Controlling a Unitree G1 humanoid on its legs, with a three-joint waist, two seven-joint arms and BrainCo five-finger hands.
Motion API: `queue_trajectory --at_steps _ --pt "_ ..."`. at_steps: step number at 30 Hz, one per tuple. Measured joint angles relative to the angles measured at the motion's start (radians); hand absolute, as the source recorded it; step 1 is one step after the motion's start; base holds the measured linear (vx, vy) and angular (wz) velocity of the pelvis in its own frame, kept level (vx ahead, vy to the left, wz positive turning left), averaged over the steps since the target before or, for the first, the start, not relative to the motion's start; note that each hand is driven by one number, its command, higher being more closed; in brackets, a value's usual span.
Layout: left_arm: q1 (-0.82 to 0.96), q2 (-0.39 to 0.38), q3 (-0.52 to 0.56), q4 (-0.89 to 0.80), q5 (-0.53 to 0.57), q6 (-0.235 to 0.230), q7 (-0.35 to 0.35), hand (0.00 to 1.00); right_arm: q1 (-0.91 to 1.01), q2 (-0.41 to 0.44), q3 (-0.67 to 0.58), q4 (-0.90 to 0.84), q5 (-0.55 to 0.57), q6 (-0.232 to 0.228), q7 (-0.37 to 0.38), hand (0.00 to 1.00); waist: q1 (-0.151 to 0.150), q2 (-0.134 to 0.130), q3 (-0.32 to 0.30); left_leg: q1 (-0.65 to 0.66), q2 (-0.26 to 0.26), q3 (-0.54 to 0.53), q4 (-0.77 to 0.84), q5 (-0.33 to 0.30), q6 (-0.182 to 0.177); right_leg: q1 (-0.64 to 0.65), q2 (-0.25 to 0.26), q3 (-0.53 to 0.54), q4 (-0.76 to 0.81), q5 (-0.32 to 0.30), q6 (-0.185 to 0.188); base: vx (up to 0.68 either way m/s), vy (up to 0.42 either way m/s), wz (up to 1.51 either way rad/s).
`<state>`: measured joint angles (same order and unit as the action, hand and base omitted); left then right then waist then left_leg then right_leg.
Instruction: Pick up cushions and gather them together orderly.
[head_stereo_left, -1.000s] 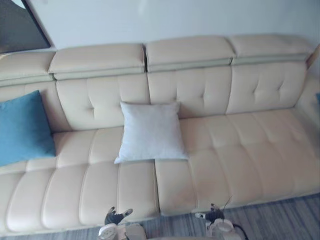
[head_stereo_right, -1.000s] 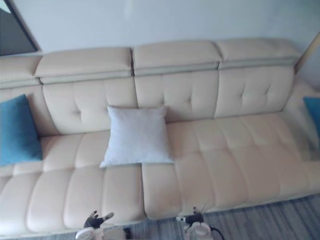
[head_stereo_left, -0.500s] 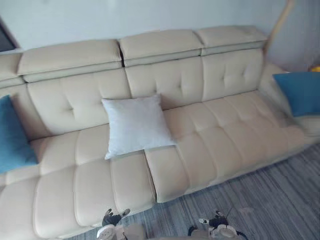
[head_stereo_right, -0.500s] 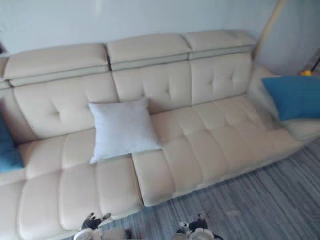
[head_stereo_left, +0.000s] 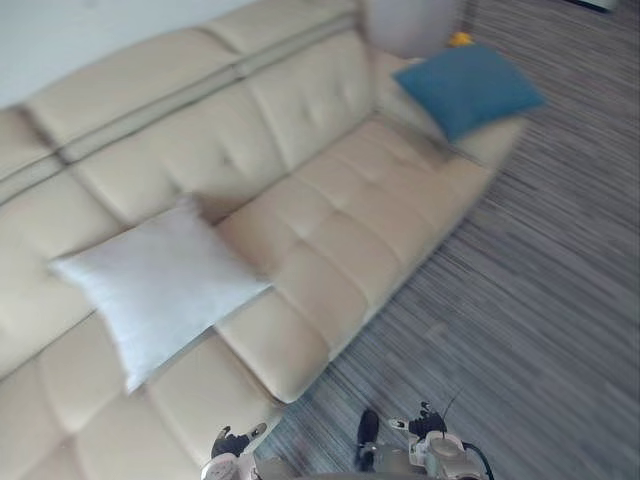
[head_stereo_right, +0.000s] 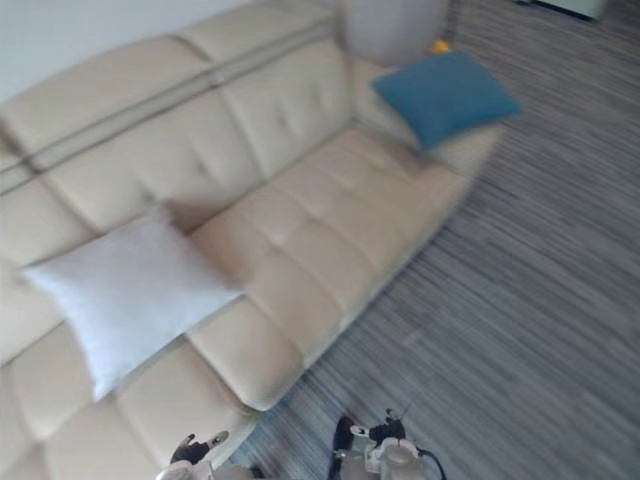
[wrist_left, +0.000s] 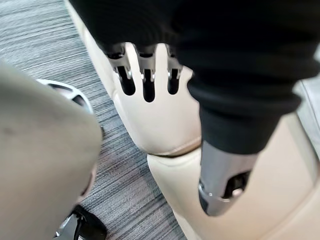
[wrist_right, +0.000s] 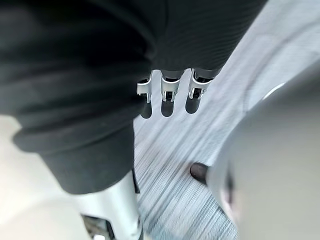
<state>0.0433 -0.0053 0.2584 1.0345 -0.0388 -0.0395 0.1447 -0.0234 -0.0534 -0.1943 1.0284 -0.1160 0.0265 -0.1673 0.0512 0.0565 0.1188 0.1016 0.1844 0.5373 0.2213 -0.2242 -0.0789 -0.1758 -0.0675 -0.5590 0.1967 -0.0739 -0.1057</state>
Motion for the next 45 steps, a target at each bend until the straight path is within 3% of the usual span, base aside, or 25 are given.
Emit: queue_trajectory --at_steps 3,4,5,8,12,14,15,17,18,20,21,22,23,25,26,29,31,32,33,35,36,38,40,42,45 --pt "0.010 0.012 -0.012 0.001 0.019 0.003 -0.015 0.00 0.007 -0.006 0.000 0.021 0.001 0.001 -0.003 0.00 -0.004 0.002 0.006 -0.095 0.118 -0.046 0.359 0.003 0.018 0.050 0.064 0.068 -0.046 -0.033 0.015 0.10 -0.158 -0.75" --pt "0.009 0.011 -0.005 -0.003 0.017 0.002 -0.017 0.00 0.008 -0.005 0.001 0.021 0.004 0.002 -0.006 0.00 -0.002 0.004 0.020 -0.160 0.165 -0.100 0.517 0.011 0.076 0.072 0.092 0.095 -0.051 -0.039 0.001 0.14 -0.178 -0.72" --pt "0.008 0.011 0.001 -0.011 0.017 -0.002 -0.019 0.00 0.002 -0.009 0.001 0.021 0.009 0.003 -0.010 0.00 0.006 0.010 0.032 -0.208 0.177 -0.167 0.634 -0.017 0.092 0.083 0.115 0.132 -0.040 -0.051 -0.019 0.13 -0.076 -1.06" --pt "0.008 0.012 0.000 -0.043 0.017 -0.005 -0.017 0.00 -0.021 -0.005 -0.002 0.026 0.010 0.002 -0.012 0.00 0.018 0.004 0.052 -0.313 0.036 -0.366 0.672 -0.083 0.047 0.104 0.148 0.272 -0.023 -0.068 -0.045 0.15 -0.013 -1.40" --pt "0.007 -0.008 0.007 -0.087 0.017 -0.014 -0.014 0.00 -0.035 0.014 0.000 0.045 0.009 0.005 -0.031 0.00 0.064 -0.003 0.058 -0.413 -0.146 -0.603 0.398 -0.091 0.024 0.112 0.179 0.496 -0.027 -0.063 -0.022 0.21 0.063 -1.72" --pt "0.002 -0.022 0.026 -0.095 0.015 -0.016 -0.013 0.00 -0.046 0.015 0.000 0.044 0.009 0.005 -0.033 0.00 0.075 -0.003 0.063 -0.434 -0.181 -0.690 0.314 -0.072 0.007 0.128 0.195 0.581 -0.034 -0.067 -0.015 0.30 0.119 -1.53" --pt "0.002 -0.024 0.029 -0.098 0.016 -0.017 -0.013 0.00 -0.054 0.019 0.000 0.042 0.009 0.004 -0.037 0.00 0.093 0.001 0.060 -0.431 -0.178 -0.704 0.238 -0.025 0.038 0.143 0.206 0.644 -0.037 -0.075 -0.004 0.35 0.165 -1.49" --pt "0.006 -0.028 0.038 -0.101 0.015 -0.017 -0.014 0.00 -0.053 0.032 0.000 0.034 0.009 0.005 -0.040 0.00 0.114 0.007 0.054 -0.411 -0.146 -0.676 0.216 0.054 0.033 0.159 0.229 0.719 -0.020 -0.113 -0.003 0.28 0.176 -1.32" --pt "0.005 -0.020 0.041 -0.104 0.016 -0.016 -0.013 0.00 -0.051 0.040 -0.001 0.021 0.009 0.005 -0.040 0.00 0.119 0.000 0.049 -0.396 -0.142 -0.642 0.226 0.042 0.031 0.168 0.221 0.738 -0.005 -0.138 0.005 0.41 0.262 -1.21" --pt "0.009 0.009 0.037 -0.111 0.016 -0.013 -0.014 0.00 -0.005 0.084 0.005 -0.034 0.009 -0.001 -0.035 0.00 0.133 -0.070 0.025 -0.367 -0.148 -0.551 0.238 -0.038 0.057 0.126 0.144 0.675 0.114 -0.208 0.085 0.47 0.263 -1.08" --pt "0.001 0.019 0.037 -0.108 0.016 -0.010 -0.014 0.00 -0.005 0.093 0.005 -0.033 0.009 0.000 -0.033 0.00 0.138 -0.080 0.031 -0.341 -0.149 -0.531 0.240 -0.050 0.056 0.099 0.136 0.661 0.209 -0.221 0.118 0.40 0.206 -0.95" --pt "-0.005 0.030 0.031 -0.096 0.017 0.004 -0.014 0.00 0.001 0.101 0.004 -0.033 0.009 0.001 -0.027 0.00 0.134 -0.086 0.036 -0.296 -0.149 -0.508 0.240 -0.069 0.071 0.034 0.117 0.612 0.400 -0.222 0.218 0.37 0.176 -0.48" --pt "-0.005 0.033 0.014 -0.086 0.017 0.011 -0.013 0.00 0.017 0.101 0.002 -0.033 0.009 0.001 -0.024 0.00 0.117 -0.080 0.041 -0.235 -0.156 -0.506 0.233 -0.090 0.086 -0.038 0.083 0.546 0.601 -0.203 0.278 0.37 0.163 -0.28" --pt "-0.006 0.029 0.002 -0.078 0.017 0.012 -0.013 0.00 0.022 0.094 -0.002 -0.068 0.010 -0.001 -0.018 0.00 0.111 -0.072 0.046 -0.152 -0.163 -0.504 0.196 -0.104 0.102 -0.093 0.021 0.459 0.720 -0.218 0.220 0.44 0.097 -0.04" --pt "-0.016 0.022 -0.002 -0.076 0.017 0.012 -0.013 0.00 0.024 0.091 -0.009 -0.068 0.008 0.000 -0.014 0.00 0.106 -0.072 0.046 -0.082 -0.160 -0.510 0.137 -0.116 0.116 -0.139 -0.028 0.375 0.693 -0.235 0.185 0.40 0.046 0.09" --pt "-0.029 0.011 0.000 -0.064 0.017 0.012 -0.013 0.00 -0.002 0.090 -0.040 -0.051 0.009 0.000 -0.004 0.00 0.095 -0.069 0.051 0.009 -0.140 -0.523 0.051 -0.127 0.110 -0.202 -0.028 0.341 0.444 -0.203 0.155 0.51 -0.055 0.18" --pt "-0.019 0.015 -0.003 -0.046 0.017 0.012 -0.014 0.00 -0.021 0.080 -0.041 -0.028 0.009 0.000 -0.003 0.00 0.069 -0.073 0.050 0.055 -0.138 -0.551 0.001 -0.128 0.107 -0.210 -0.006 0.375 0.223 -0.097 0.145 0.51 -0.147 0.49" --pt "-0.011 0.022 -0.002 -0.040 0.018 0.012 -0.015 0.00 -0.023 0.078 -0.052 -0.022 0.009 0.001 -0.002 0.00 0.056 -0.081 0.048 0.085 -0.142 -0.593 -0.008 -0.137 0.092 -0.194 -0.002 0.405 0.158 0.048 0.111 0.45 -0.177 0.56" --pt "-0.013 0.020 0.002 -0.032 0.019 0.013 -0.014 0.00 -0.027 0.073 -0.071 -0.020 0.009 0.001 -0.001 0.00 0.055 -0.064 0.046 0.100 -0.127 -0.617 0.003 -0.138 0.090 -0.183 0.008 0.396 0.185 0.044 0.095 0.68 -0.251 0.57" --pt "-0.005 -0.010 0.026 -0.032 0.027 0.009 -0.014 0.00 -0.040 0.058 -0.090 -0.010 0.009 0.002 -0.002 0.00 0.057 -0.025 0.039 0.046 -0.102 -0.639 0.157 -0.119 0.061 -0.150 0.021 0.352 0.198 -0.015 0.081 0.55 -0.201 0.40" --pt "-0.011 -0.039 0.077 -0.040 0.029 0.010 -0.014 0.00 -0.034 0.046 -0.080 -0.011 0.010 0.002 -0.003 0.00 0.054 0.008 0.056 -0.076 -0.083 -0.614 0.454 -0.025 0.029 -0.077 0.036 0.325 0.167 -0.049 0.074 0.54 -0.195 0.40" --pt "-0.008 -0.051 0.100 -0.061 0.029 0.008 -0.014 0.00 -0.039 0.047 -0.054 -0.015 0.013 0.003 -0.007 0.00 0.066 0.016 0.068 -0.201 -0.021 -0.546 0.714 0.114 0.016 0.030 0.061 0.318 0.088 -0.061 0.060 0.56 -0.147 0.20" --pt "-0.010 -0.043 0.089 -0.083 0.029 0.005 -0.016 0.00 -0.038 0.061 -0.036 -0.012 0.040 0.003 -0.009 0.00 0.071 0.004 0.083 -0.318 0.025 -0.449 0.866 0.023 0.032 0.169 0.069 0.310 -0.011 -0.068 0.051 0.62 -0.120 0.15" --pt "-0.016 -0.021 0.034 -0.112 0.029 -0.006 -0.019 0.00 -0.057 0.064 -0.038 0.014 0.051 0.002 -0.010 0.00 0.084 -0.016 0.081 -0.438 0.019 -0.328 0.708 -0.049 0.048 0.278 0.046 0.289 -0.105 -0.069 0.055 0.48 -0.068 0.10" --pt "-0.024 -0.021 0.025 -0.119 0.029 -0.009 -0.020 0.00 -0.055 0.044 -0.040 0.010 0.051 0.001 -0.013 0.00 0.098 -0.018 0.080 -0.487 -0.015 -0.219 0.338 -0.008 0.067 0.352 0.015 0.250 -0.162 -0.104 0.112 0.48 0.053 0.08"
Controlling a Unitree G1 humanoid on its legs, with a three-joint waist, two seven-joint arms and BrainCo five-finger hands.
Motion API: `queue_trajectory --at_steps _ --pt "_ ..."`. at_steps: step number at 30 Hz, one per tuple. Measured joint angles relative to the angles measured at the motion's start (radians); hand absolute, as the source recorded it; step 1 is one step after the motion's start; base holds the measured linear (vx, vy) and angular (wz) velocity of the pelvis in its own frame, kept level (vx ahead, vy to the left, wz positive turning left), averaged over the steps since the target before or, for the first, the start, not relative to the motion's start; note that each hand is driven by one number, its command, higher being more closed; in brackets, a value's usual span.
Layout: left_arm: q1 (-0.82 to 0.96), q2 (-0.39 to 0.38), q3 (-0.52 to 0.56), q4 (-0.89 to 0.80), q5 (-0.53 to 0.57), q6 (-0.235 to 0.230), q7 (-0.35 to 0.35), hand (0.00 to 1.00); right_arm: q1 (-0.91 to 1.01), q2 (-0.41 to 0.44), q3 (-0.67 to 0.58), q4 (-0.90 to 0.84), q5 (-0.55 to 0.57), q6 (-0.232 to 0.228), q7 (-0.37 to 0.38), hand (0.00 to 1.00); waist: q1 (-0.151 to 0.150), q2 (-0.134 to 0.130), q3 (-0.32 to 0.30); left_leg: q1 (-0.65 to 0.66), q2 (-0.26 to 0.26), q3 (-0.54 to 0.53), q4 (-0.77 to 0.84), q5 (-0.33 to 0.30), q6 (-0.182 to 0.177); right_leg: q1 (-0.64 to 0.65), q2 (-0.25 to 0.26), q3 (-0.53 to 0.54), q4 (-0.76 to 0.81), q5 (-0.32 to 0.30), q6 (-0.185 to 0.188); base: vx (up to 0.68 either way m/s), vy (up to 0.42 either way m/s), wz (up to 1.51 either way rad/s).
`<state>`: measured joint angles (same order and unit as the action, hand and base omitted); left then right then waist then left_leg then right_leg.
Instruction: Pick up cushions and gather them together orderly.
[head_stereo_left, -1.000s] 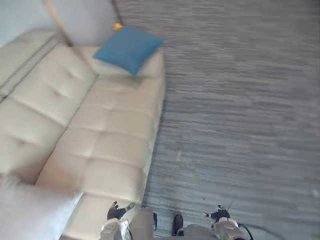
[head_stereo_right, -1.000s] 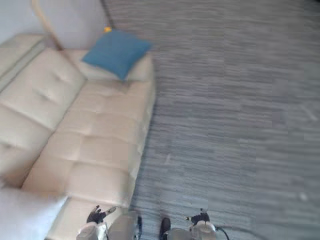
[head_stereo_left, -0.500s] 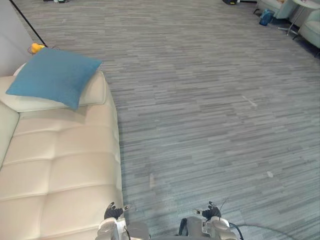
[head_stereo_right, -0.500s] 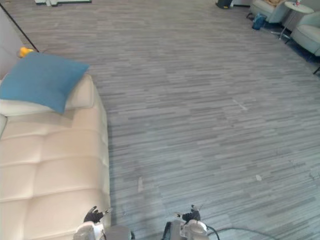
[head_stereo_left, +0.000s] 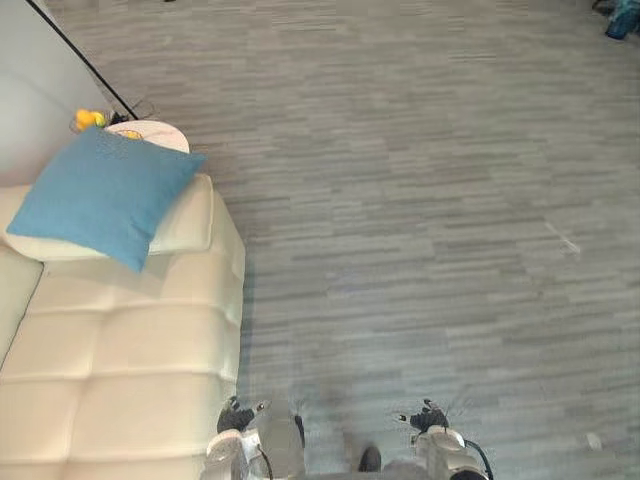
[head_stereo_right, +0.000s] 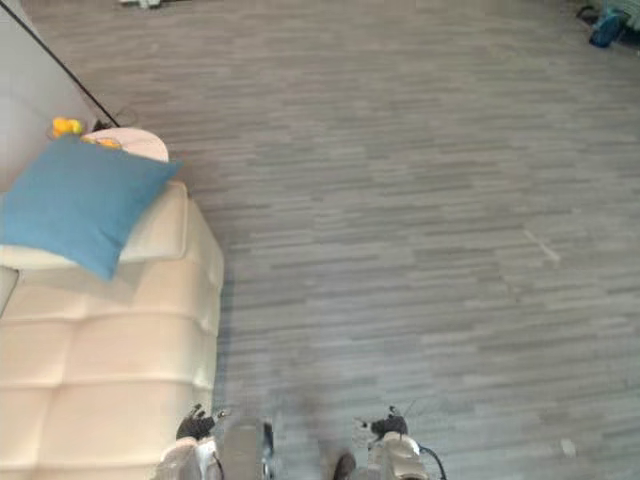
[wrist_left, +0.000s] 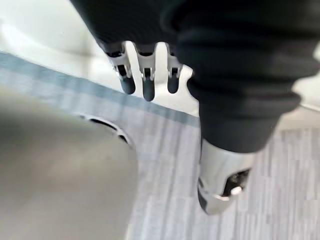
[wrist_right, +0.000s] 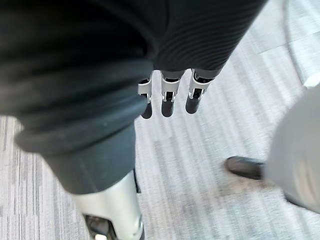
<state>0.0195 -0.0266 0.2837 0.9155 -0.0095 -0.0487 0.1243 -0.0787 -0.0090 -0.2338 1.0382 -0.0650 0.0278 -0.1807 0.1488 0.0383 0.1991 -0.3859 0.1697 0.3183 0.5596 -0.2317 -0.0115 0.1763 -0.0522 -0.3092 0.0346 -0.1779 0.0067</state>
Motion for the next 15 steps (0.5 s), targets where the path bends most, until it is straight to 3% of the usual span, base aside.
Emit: queue_trajectory --at_steps 1,2,4,6,7,8,11,13,15 --pt "0.004 0.001 -0.008 0.000 0.000 -0.001 0.000 0.00 0.013 -0.009 0.001 0.003 -0.001 0.000 -0.004 0.00 0.005 0.006 -0.004 0.003 -0.019 0.028 -0.186 0.097 0.022 0.032 0.004 -0.010 -0.016 -0.026 0.030 0.52 0.140 0.13" --pt "0.003 0.008 -0.006 -0.001 -0.007 -0.006 -0.004 0.00 0.018 -0.010 0.001 0.016 -0.001 0.002 -0.007 0.00 0.024 -0.008 -0.006 0.006 -0.036 0.013 -0.183 0.195 0.073 0.061 -0.007 -0.007 -0.018 -0.054 0.053 0.65 0.181 0.27" --pt "-0.005 0.041 -0.003 0.000 -0.004 -0.008 -0.005 0.00 0.022 0.013 0.003 0.035 -0.004 0.001 -0.009 0.00 0.016 -0.068 -0.017 0.006 -0.096 0.008 -0.157 0.123 0.091 0.066 -0.060 -0.016 0.033 -0.061 0.057 0.52 0.123 0.40" --pt "-0.006 0.049 -0.004 0.009 -0.004 -0.004 -0.006 0.00 0.028 0.014 0.001 0.042 -0.007 0.003 -0.005 0.00 0.021 -0.073 -0.018 0.040 -0.099 -0.003 -0.118 0.076 0.095 0.013 -0.090 0.005 0.246 -0.047 0.077 0.64 0.181 0.37" --pt "-0.006 0.054 -0.012 0.027 -0.002 0.000 -0.006 0.00 0.033 0.014 0.002 0.042 -0.010 0.002 -0.002 0.00 0.017 -0.073 -0.017 0.092 -0.105 -0.019 -0.121 0.045 0.095 -0.043 -0.118 0.030 0.445 -0.007 0.117 0.67 0.187 0.44" --pt "-0.008 0.069 -0.029 0.038 -0.001 0.011 -0.006 0.00 0.035 0.013 0.002 0.040 -0.013 0.000 0.005 0.00 0.013 -0.070 -0.014 0.150 -0.114 -0.045 -0.130 0.024 0.096 -0.094 -0.134 0.048 0.631 0.003 0.128 0.54 0.122 0.44" --pt "0.001 0.083 -0.037 0.065 0.008 0.024 -0.005 0.00 0.057 0.012 0.009 0.030 -0.011 -0.002 0.011 0.00 -0.002 -0.056 -0.008 0.320 -0.128 -0.117 -0.214 -0.022 0.091 -0.233 -0.145 0.024 0.893 -0.034 0.091 0.47 0.029 0.58" --pt "0.003 0.084 -0.037 0.072 0.007 0.026 -0.003 0.00 0.058 0.007 0.010 0.006 -0.013 -0.005 0.011 0.00 -0.009 -0.060 -0.008 0.386 -0.130 -0.152 -0.264 -0.027 0.087 -0.309 -0.150 -0.026 0.840 -0.059 0.062 0.40 -0.047 0.70" --pt "-0.001 0.079 -0.036 0.075 0.007 0.026 0.000 0.00 0.057 0.006 0.004 -0.001 -0.013 -0.010 0.010 0.00 -0.018 -0.060 -0.008 0.451 -0.128 -0.206 -0.312 -0.043 0.071 -0.389 -0.128 -0.050 0.639 -0.057 0.064 0.38 -0.109 0.73"
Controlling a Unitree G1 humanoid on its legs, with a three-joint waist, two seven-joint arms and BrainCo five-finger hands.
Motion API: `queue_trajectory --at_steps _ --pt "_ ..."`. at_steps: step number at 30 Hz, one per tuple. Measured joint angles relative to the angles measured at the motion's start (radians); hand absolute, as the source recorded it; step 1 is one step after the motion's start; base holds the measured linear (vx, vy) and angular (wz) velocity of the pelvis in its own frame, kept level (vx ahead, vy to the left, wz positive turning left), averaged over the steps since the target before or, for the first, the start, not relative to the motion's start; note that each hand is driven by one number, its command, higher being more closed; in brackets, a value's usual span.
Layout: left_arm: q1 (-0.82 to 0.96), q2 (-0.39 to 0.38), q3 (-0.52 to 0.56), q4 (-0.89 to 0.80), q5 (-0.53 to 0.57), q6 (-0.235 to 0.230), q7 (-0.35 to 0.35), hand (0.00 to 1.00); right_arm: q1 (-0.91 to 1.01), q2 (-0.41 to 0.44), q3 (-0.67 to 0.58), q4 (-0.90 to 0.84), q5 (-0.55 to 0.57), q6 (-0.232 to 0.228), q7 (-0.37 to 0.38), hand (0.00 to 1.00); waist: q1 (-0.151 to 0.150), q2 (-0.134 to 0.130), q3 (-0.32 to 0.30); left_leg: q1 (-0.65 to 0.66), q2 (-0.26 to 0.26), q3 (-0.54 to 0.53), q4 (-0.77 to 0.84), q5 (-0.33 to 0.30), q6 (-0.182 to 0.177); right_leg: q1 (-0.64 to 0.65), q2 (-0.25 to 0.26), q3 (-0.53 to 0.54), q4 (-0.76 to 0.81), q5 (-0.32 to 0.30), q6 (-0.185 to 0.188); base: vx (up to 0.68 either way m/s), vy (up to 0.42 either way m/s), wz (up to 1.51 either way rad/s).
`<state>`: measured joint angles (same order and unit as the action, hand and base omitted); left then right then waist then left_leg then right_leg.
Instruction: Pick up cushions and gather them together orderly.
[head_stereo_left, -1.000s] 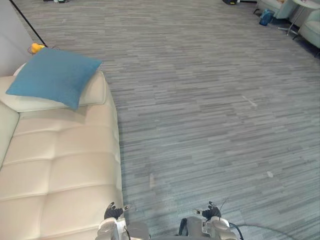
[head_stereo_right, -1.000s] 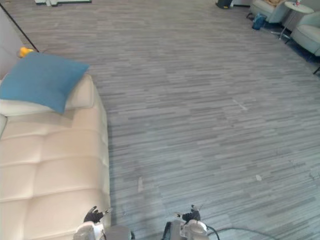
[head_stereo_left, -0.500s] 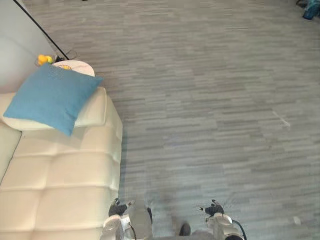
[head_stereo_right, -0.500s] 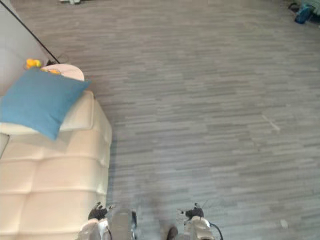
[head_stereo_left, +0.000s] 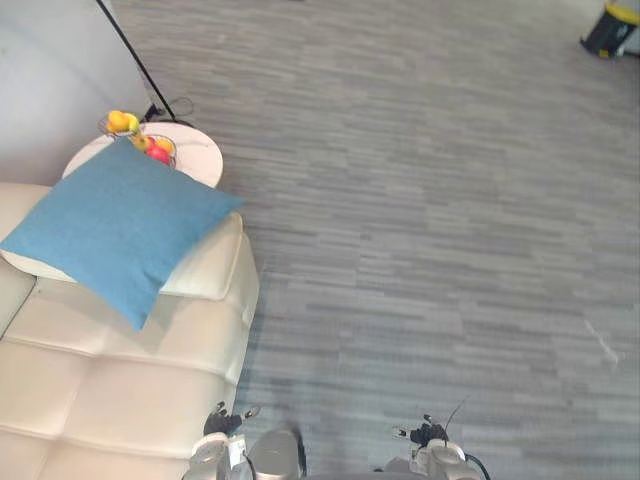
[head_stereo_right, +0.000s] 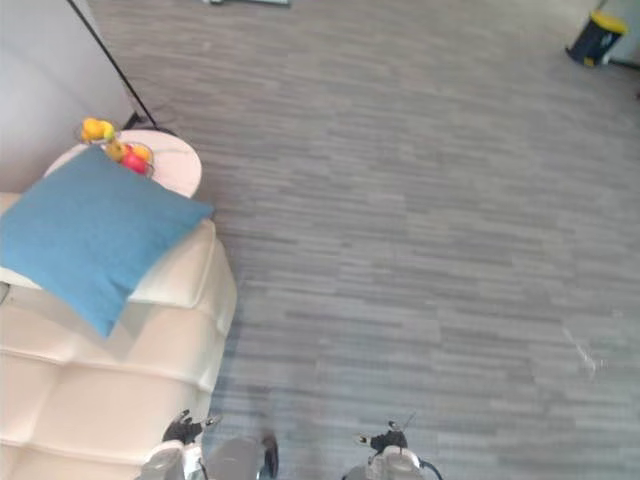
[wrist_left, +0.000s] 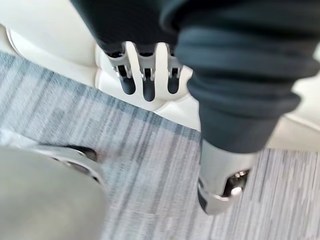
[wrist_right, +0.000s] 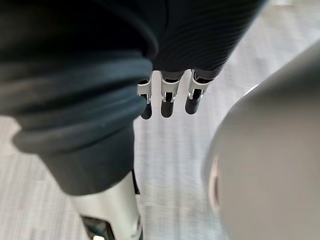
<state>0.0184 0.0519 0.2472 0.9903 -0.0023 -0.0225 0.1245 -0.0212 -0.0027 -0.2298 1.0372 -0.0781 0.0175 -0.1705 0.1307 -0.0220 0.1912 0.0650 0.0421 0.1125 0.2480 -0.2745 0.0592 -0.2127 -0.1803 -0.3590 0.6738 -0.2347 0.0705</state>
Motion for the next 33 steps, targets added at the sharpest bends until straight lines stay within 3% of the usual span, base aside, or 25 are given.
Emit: queue_trajectory --at_steps 2,3,4,5,6,7,9,10,12,13,15,16,17,20,24,26,27,28,29,30,33 --pt "0.001 -0.004 0.000 0.002 0.000 0.000 0.001 0.00 -0.007 0.000 -0.002 -0.001 0.001 -0.004 -0.001 0.00 -0.015 -0.002 -0.001 0.020 0.005 -0.051 -0.002 -0.032 -0.020 -0.030 0.061 0.093 -0.231 0.048 0.007 0.41 -0.221 0.85" --pt "0.003 -0.007 -0.001 0.003 -0.001 0.000 0.000 0.00 -0.007 -0.001 -0.002 0.002 0.001 -0.003 -0.001 0.00 -0.020 -0.008 0.001 0.042 -0.007 -0.094 0.002 -0.060 -0.038 -0.031 0.086 0.177 -0.381 0.115 0.012 0.40 -0.268 1.11" --pt "0.003 -0.010 -0.001 0.004 0.001 -0.001 0.002 0.00 -0.004 -0.003 -0.003 0.003 0.001 -0.003 -0.001 0.00 -0.023 -0.011 0.002 0.059 -0.012 -0.134 0.015 -0.086 -0.051 -0.028 0.096 0.220 -0.397 0.203 -0.003 0.49 -0.336 1.15" --pt "0.003 -0.021 0.001 0.007 0.001 -0.001 0.003 0.00 -0.002 -0.008 -0.003 0.001 0.001 -0.003 0.000 0.00 -0.030 -0.003 -0.008 0.070 0.003 -0.167 0.020 -0.102 -0.063 -0.019 0.105 0.219 -0.372 0.215 -0.039 0.54 -0.310 1.01" --pt "0.015 -0.036 0.004 0.005 0.001 -0.006 0.004 0.00 -0.005 -0.019 -0.006 0.002 0.001 -0.001 -0.001 0.00 -0.024 0.030 -0.023 0.073 0.032 -0.192 0.025 -0.099 -0.070 -0.014 0.115 0.170 -0.344 0.163 -0.050 0.55 -0.293 0.94" --pt "0.015 -0.047 0.006 0.002 0.002 -0.008 0.003 0.00 -0.013 -0.018 -0.012 0.002 0.001 0.000 -0.002 0.00 -0.028 0.043 -0.024 0.044 0.043 -0.207 0.087 -0.097 -0.072 -0.009 0.115 0.138 -0.327 0.135 -0.058 0.52 -0.251 0.90" --pt "0.004 -0.079 0.041 -0.003 0.001 -0.008 0.003 0.00 -0.020 -0.010 -0.009 -0.001 0.003 -0.001 0.000 0.00 -0.025 0.067 -0.022 -0.084 0.077 -0.189 0.350 -0.073 -0.110 0.041 0.130 0.079 -0.343 0.103 -0.084 0.48 -0.244 0.74" --pt "0.003 -0.078 0.050 -0.010 0.002 -0.008 0.002 0.00 -0.029 0.000 -0.001 0.000 0.011 0.002 -0.002 0.00 -0.018 0.069 -0.007 -0.171 0.126 -0.143 0.547 -0.052 -0.127 0.108 0.143 0.053 -0.374 0.085 -0.097 0.47 -0.176 0.69" --pt "-0.007 -0.069 0.045 -0.034 0.002 -0.010 0.000 0.00 -0.026 0.019 0.002 0.000 0.021 0.002 -0.003 0.00 -0.018 0.058 0.017 -0.240 0.191 -0.037 0.672 -0.062 -0.123 0.226 0.148 0.010 -0.431 0.074 -0.108 0.45 -0.142 0.75" --pt "-0.005 -0.061 0.028 -0.048 0.002 -0.011 0.000 0.00 -0.019 0.028 0.001 -0.001 0.028 0.001 -0.005 0.00 -0.014 0.036 0.020 -0.279 0.202 0.022 0.640 -0.066 -0.120 0.279 0.134 -0.024 -0.462 0.074 -0.108 0.38 -0.111 0.69" --pt "-0.006 -0.049 0.006 -0.056 0.002 -0.014 0.000 0.00 -0.022 0.023 -0.002 -0.004 0.039 0.000 -0.006 0.00 -0.012 0.025 0.019 -0.333 0.197 0.108 0.474 -0.059 -0.114 0.329 0.109 -0.074 -0.505 0.069 -0.096 0.27 -0.023 0.58" --pt "-0.009 -0.048 -0.012 -0.056 0.003 -0.015 -0.001 0.00 -0.017 0.009 -0.002 -0.005 0.039 -0.001 -0.006 0.00 -0.013 0.031 0.011 -0.349 0.185 0.168 0.308 0.021 -0.096 0.349 0.099 -0.111 -0.524 0.051 -0.060 0.30 0.068 0.56" --pt "-0.007 -0.053 -0.027 -0.047 0.002 -0.014 -0.001 0.00 -0.008 -0.007 -0.002 -0.002 0.039 -0.002 -0.005 0.00 -0.016 0.055 0.000 -0.369 0.179 0.205 0.181 0.180 -0.073 0.364 0.108 -0.131 -0.530 0.030 -0.026 0.31 0.080 0.62" --pt "-0.015 -0.015 -0.040 -0.037 0.005 -0.017 -0.005 0.00 0.001 0.016 -0.002 0.006 0.038 0.004 -0.004 0.00 -0.016 -0.010 -0.005 -0.340 0.090 0.209 0.113 0.185 -0.053 0.376 0.044 -0.137 -0.530 0.035 0.008 0.33 0.114 0.59" --pt "-0.012 0.011 -0.039 -0.008 0.003 -0.016 -0.014 0.00 -0.011 0.024 -0.002 0.015 0.027 0.002 0.002 0.00 -0.014 -0.026 -0.002 -0.236 0.049 0.205 0.058 0.176 -0.040 0.406 -0.002 -0.107 -0.419 0.093 0.036 0.27 0.110 0.22" --pt "-0.005 0.013 -0.037 0.004 0.003 -0.014 -0.016 0.00 -0.004 0.024 -0.003 0.024 0.003 0.002 0.004 0.00 -0.014 -0.029 -0.004 -0.153 0.027 0.189 -0.006 0.174 -0.037 0.377 -0.044 -0.092 -0.248 0.117 0.011 0.19 0.081 0.32" --pt "-0.001 0.012 -0.037 0.004 0.003 -0.013 -0.017 0.00 0.005 0.027 -0.002 0.025 -0.003 0.002 0.005 0.00 -0.018 -0.033 -0.005 -0.106 0.014 0.165 -0.047 0.166 -0.027 0.322 -0.077 -0.064 -0.083 0.156 -0.035 0.16 0.018 0.48" --pt "-0.001 0.013 -0.038 0.005 0.005 -0.013 -0.019 0.00 0.004 0.029 -0.001 0.020 -0.004 0.001 0.008 0.00 -0.023 -0.028 -0.002 -0.087 0.010 0.136 -0.066 0.148 -0.015 0.258 -0.082 -0.005 0.034 0.109 -0.027 0.16 0.010 0.52" --pt "-0.003 0.014 -0.037 0.006 0.005 -0.010 -0.019 0.00 0.003 0.030 -0.001 0.018 -0.006 0.001 0.011 0.00 -0.024 -0.030 -0.003 -0.078 0.011 0.121 -0.070 0.145 -0.015 0.228 -0.073 0.017 0.064 0.063 -0.023 0.16 0.008 0.71" --pt "-0.002 0.013 -0.037 0.007 0.006 -0.010 -0.018 0.00 0.008 0.030 0.003 0.001 -0.011 0.001 0.013 0.00 -0.024 -0.032 -0.003 -0.060 0.014 0.079 -0.079 0.137 -0.017 0.152 -0.023 0.067 0.048 -0.013 -0.027 0.14 -0.002 0.66" --pt "-0.007 0.004 -0.027 0.017 0.010 -0.011 -0.017 0.00 0.009 0.029 0.006 -0.002 -0.010 -0.005 0.013 0.00 -0.026 -0.031 -0.003 -0.039 0.016 0.021 -0.080 0.126 -0.028 0.085 0.065 0.179 -0.097 -0.027 -0.027 0.15 -0.065 0.75"
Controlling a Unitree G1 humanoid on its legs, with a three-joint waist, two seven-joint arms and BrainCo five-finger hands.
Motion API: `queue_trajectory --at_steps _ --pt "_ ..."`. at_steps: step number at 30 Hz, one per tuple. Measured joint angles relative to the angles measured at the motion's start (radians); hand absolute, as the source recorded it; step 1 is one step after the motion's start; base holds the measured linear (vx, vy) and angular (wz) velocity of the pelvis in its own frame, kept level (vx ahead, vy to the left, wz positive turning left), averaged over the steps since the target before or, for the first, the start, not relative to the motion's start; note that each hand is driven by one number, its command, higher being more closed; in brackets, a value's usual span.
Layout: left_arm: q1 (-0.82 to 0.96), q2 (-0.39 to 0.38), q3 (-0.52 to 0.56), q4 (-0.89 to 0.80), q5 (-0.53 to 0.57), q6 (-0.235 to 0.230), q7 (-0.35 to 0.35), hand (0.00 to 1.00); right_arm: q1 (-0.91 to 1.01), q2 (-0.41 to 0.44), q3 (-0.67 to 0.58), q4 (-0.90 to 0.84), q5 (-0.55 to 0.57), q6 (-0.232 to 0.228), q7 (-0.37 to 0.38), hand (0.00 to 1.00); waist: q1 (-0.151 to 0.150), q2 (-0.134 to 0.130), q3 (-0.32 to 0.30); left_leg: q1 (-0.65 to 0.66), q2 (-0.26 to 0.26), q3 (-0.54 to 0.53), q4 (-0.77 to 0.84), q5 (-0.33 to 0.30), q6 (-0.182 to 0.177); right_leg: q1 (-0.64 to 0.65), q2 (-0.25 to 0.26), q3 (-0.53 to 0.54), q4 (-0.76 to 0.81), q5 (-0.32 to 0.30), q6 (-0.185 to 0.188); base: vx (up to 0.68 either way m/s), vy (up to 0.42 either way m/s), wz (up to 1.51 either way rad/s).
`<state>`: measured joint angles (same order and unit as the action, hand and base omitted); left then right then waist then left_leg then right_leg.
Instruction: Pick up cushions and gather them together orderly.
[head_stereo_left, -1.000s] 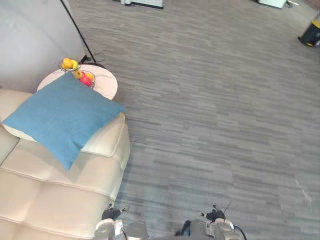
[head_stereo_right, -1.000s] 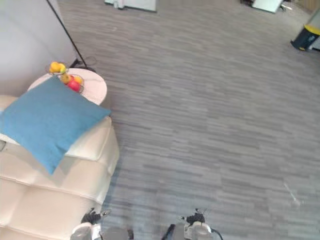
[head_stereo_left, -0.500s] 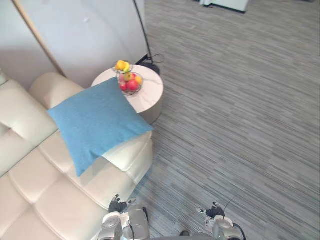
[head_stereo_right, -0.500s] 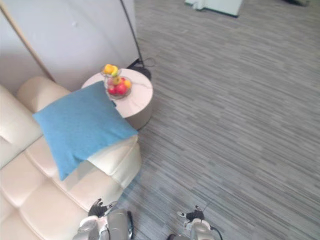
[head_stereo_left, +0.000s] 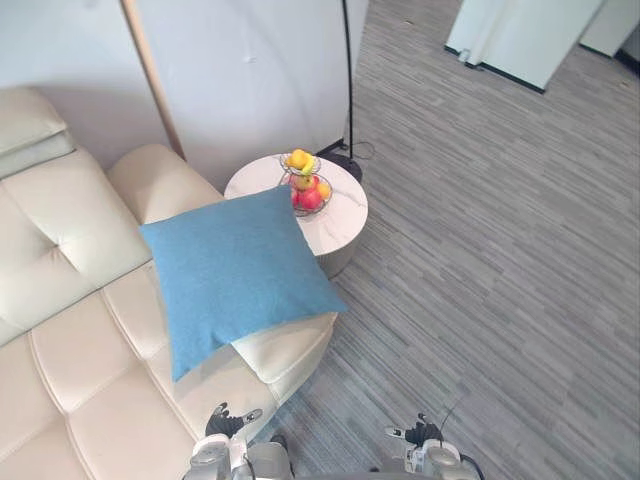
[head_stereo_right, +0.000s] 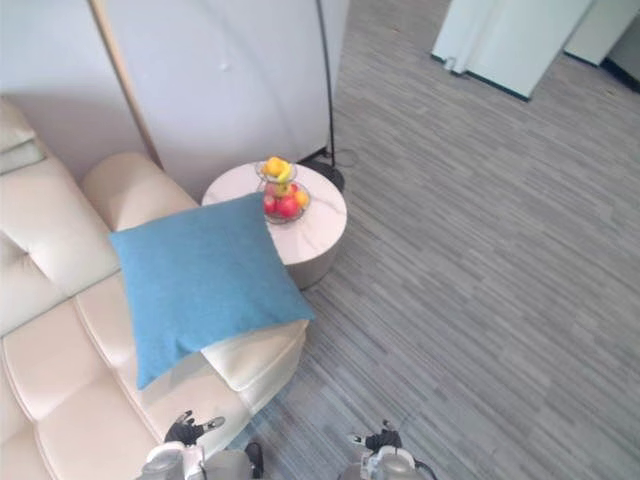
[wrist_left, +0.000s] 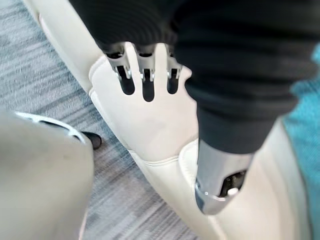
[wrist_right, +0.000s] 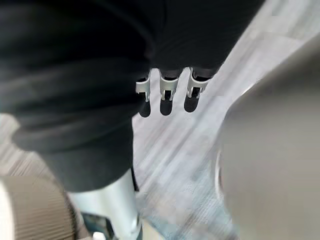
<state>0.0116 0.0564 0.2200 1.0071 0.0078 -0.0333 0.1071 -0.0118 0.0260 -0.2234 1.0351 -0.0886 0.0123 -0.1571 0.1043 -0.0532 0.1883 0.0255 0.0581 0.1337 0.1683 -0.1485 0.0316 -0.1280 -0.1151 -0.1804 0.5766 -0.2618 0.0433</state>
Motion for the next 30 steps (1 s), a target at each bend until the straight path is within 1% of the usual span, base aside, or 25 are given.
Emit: queue_trajectory --at_steps 1,2,3,4,5,6,7,8,9,11,12,15,18,20,23,27,29,30 --pt "0.000 -0.006 0.001 0.001 0.003 -0.001 0.000 0.00 -0.002 -0.001 0.000 0.000 0.001 -0.003 0.000 0.00 -0.002 0.000 0.000 0.004 -0.003 -0.035 0.000 -0.007 -0.012 -0.016 0.041 0.076 -0.088 0.013 0.007 0.17 -0.173 1.18" --pt "0.001 -0.008 0.003 0.002 0.012 -0.002 0.000 0.00 0.002 0.000 0.001 0.000 0.001 -0.005 0.000 0.00 -0.005 -0.004 -0.003 0.010 -0.016 -0.074 0.009 -0.018 -0.023 -0.013 0.061 0.132 -0.178 0.061 0.004 0.15 -0.173 1.21" --pt "0.002 -0.007 0.007 0.000 0.015 -0.002 0.000 0.00 0.007 0.002 0.001 0.002 0.001 -0.005 0.000 0.00 -0.005 -0.013 -0.008 0.009 -0.034 -0.098 0.018 -0.027 -0.030 -0.012 0.056 0.154 -0.219 0.108 -0.012 0.18 -0.220 1.23" --pt "0.002 -0.004 0.023 -0.003 0.019 -0.004 0.002 0.00 0.018 0.010 0.001 0.002 0.001 -0.003 0.002 0.00 -0.001 -0.045 -0.027 0.007 -0.068 -0.128 0.033 -0.042 -0.041 -0.013 0.027 0.165 -0.248 0.149 -0.013 0.23 -0.238 1.05" --pt "0.006 -0.026 0.030 0.001 0.019 -0.004 0.005 0.00 0.016 0.002 -0.001 0.002 0.001 -0.002 0.001 0.00 0.000 -0.006 -0.042 -0.011 -0.050 -0.154 0.061 -0.056 -0.054 -0.008 0.029 0.122 -0.238 0.131 -0.014 0.24 -0.223 0.94" --pt "0.012 -0.038 0.033 0.000 0.020 -0.005 0.006 0.00 0.015 -0.003 -0.003 0.003 0.001 0.000 0.000 0.00 0.000 -0.004 -0.058 -0.030 -0.042 -0.172 0.075 -0.065 -0.071 -0.009 0.032 0.096 -0.248 0.119 -0.020 0.28 -0.212 0.82" --pt "0.014 -0.054 0.036 0.001 0.021 -0.003 0.005 0.00 0.012 -0.008 -0.004 0.002 0.001 0.003 0.000 0.00 -0.002 0.036 -0.068 -0.064 -0.018 -0.172 0.104 -0.074 -0.080 -0.003 0.042 0.055 -0.269 0.117 -0.022 0.23 -0.146 0.73" --pt "0.013 -0.064 0.037 0.001 0.021 -0.002 0.005 0.00 0.010 -0.010 -0.006 0.000 0.001 0.005 0.000 0.00 -0.003 0.052 -0.068 -0.070 -0.004 -0.164 0.116 -0.078 -0.086 0.009 0.047 0.028 -0.285 0.118 -0.023 0.26 -0.177 0.87" --pt "0.015 -0.072 0.038 0.001 0.021 -0.002 0.005 0.00 0.008 -0.011 -0.008 -0.003 0.002 0.006 0.000 0.00 -0.008 0.062 -0.070 -0.076 0.020 -0.134 0.122 -0.080 -0.089 0.033 0.057 -0.003 -0.303 0.120 -0.026 0.17 -0.106 0.74" --pt "0.020 -0.069 0.039 -0.005 0.021 -0.002 0.005 0.00 0.009 -0.001 -0.010 -0.002 0.002 0.008 0.000 0.00 -0.008 0.057 -0.069 -0.063 0.046 -0.076 0.121 -0.080 -0.090 0.079 0.062 -0.049 -0.327 0.120 -0.026 0.14 -0.094 0.61" --pt "0.023 -0.068 0.039 -0.008 0.021 -0.002 0.005 0.00 0.009 0.001 -0.010 -0.002 0.002 0.008 0.000 0.00 -0.007 0.058 -0.070 -0.056 0.052 -0.054 0.116 -0.079 -0.091 0.093 0.063 -0.063 -0.333 0.120 -0.026 0.10 -0.063 0.44" --pt "0.027 -0.061 0.038 -0.021 0.020 -0.003 0.005 0.00 -0.001 0.008 -0.009 -0.014 0.003 0.008 0.000 0.00 -0.005 0.046 -0.068 -0.064 0.047 -0.030 0.113 -0.070 -0.096 0.101 0.050 -0.090 -0.343 0.117 -0.022 0.05 0.014 0.30" --pt "0.017 -0.049 0.026 -0.032 0.008 -0.002 0.018 0.00 -0.004 0.023 -0.008 -0.042 0.014 0.004 -0.004 0.00 -0.012 0.026 -0.064 -0.095 0.015 -0.033 0.114 -0.037 -0.087 0.108 0.017 -0.139 -0.369 0.115 -0.018 -0.01 0.042 0.45" --pt "0.013 -0.048 -0.004 -0.054 0.003 -0.002 0.024 0.00 -0.003 0.020 -0.009 -0.050 0.026 0.003 -0.012 0.00 -0.013 0.024 -0.063 -0.112 0.005 -0.041 0.112 -0.030 -0.080 0.112 0.007 -0.173 -0.374 0.115 -0.018 -0.03 0.049 0.59" --pt "0.013 -0.043 -0.024 -0.058 -0.013 -0.003 0.024 0.00 0.013 0.018 -0.014 -0.107 0.030 -0.005 -0.018 0.00 -0.014 0.019 -0.064 -0.111 -0.013 -0.062 0.070 0.006 -0.076 0.115 -0.006 -0.198 -0.382 0.119 -0.014 -0.06 0.014 0.36" --pt "0.021 -0.033 -0.044 -0.064 -0.033 -0.004 0.024 0.00 0.010 0.012 -0.051 -0.118 0.030 -0.014 -0.021 0.00 -0.017 0.014 -0.067 -0.090 -0.022 -0.065 -0.053 0.078 -0.072 0.122 -0.011 -0.243 -0.413 0.142 -0.018 -0.10 -0.019 0.30" --pt "0.025 -0.029 -0.043 -0.060 -0.041 -0.005 0.024 0.00 0.018 0.013 -0.061 -0.116 0.030 -0.012 -0.022 0.00 -0.020 0.006 -0.071 -0.048 -0.026 -0.063 -0.163 0.143 -0.072 0.123 -0.009 -0.256 -0.431 0.149 -0.020 -0.07 -0.026 0.22" --pt "0.027 -0.027 -0.043 -0.057 -0.043 -0.004 0.024 0.00 0.023 0.013 -0.064 -0.116 0.030 -0.012 -0.022 0.00 -0.022 0.007 -0.072 -0.031 -0.026 -0.062 -0.196 0.157 -0.070 0.125 -0.008 -0.256 -0.437 0.149 -0.020 -0.07 -0.015 0.02"
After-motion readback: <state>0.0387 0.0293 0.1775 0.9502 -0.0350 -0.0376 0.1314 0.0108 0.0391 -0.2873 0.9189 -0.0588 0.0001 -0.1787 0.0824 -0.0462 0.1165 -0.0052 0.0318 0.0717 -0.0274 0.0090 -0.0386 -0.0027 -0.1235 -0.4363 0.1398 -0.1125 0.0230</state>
